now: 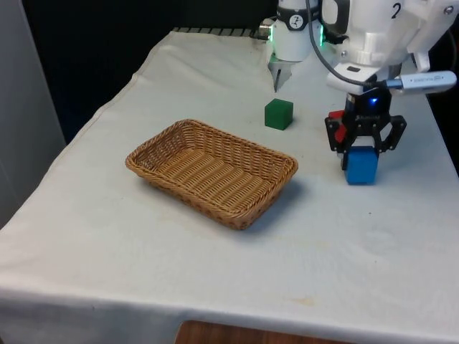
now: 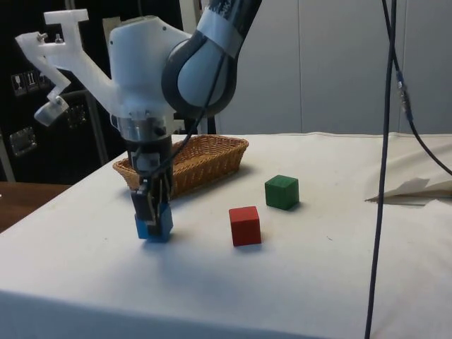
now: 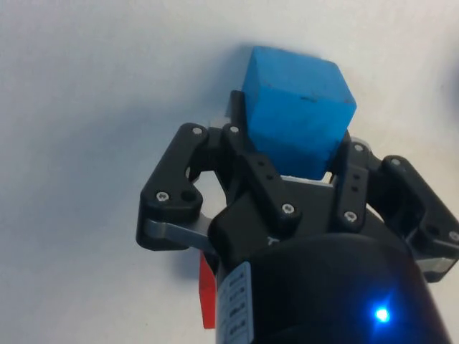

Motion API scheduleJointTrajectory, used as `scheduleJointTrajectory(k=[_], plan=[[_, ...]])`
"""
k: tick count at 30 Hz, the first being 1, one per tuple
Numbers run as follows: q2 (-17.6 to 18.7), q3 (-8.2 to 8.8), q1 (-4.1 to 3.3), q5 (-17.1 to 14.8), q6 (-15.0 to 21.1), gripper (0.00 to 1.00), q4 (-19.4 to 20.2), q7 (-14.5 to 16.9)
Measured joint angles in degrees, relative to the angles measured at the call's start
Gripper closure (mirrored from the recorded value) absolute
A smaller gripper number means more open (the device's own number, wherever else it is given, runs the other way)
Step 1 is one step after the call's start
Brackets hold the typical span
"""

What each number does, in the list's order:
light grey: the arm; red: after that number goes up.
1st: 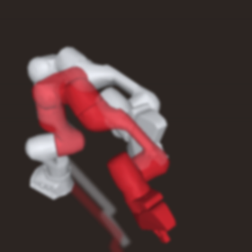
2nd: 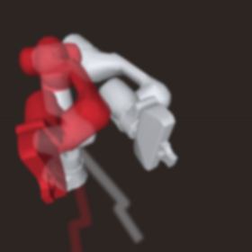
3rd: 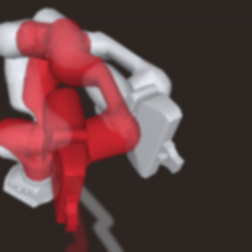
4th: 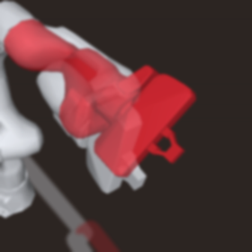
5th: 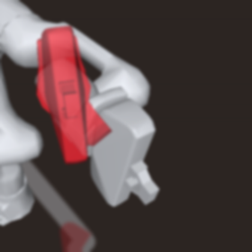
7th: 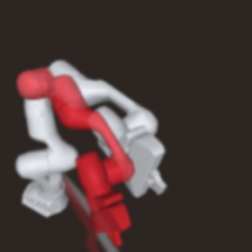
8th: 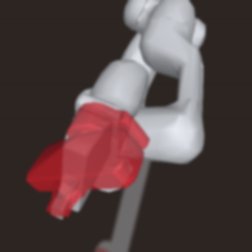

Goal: Pick up the blue cube and place it into the basket.

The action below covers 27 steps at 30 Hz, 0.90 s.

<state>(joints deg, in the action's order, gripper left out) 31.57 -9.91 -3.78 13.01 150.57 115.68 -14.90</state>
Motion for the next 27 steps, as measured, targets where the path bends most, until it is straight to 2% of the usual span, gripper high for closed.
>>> scheduleJointTrajectory(k=[12,27], plan=[[-2.6,0.06,0.4,0.0,-1.7,0.99,0.1,0.2],[-6.8,0.0,0.52,0.0,-4.9,0.99,0.1,0.3]])
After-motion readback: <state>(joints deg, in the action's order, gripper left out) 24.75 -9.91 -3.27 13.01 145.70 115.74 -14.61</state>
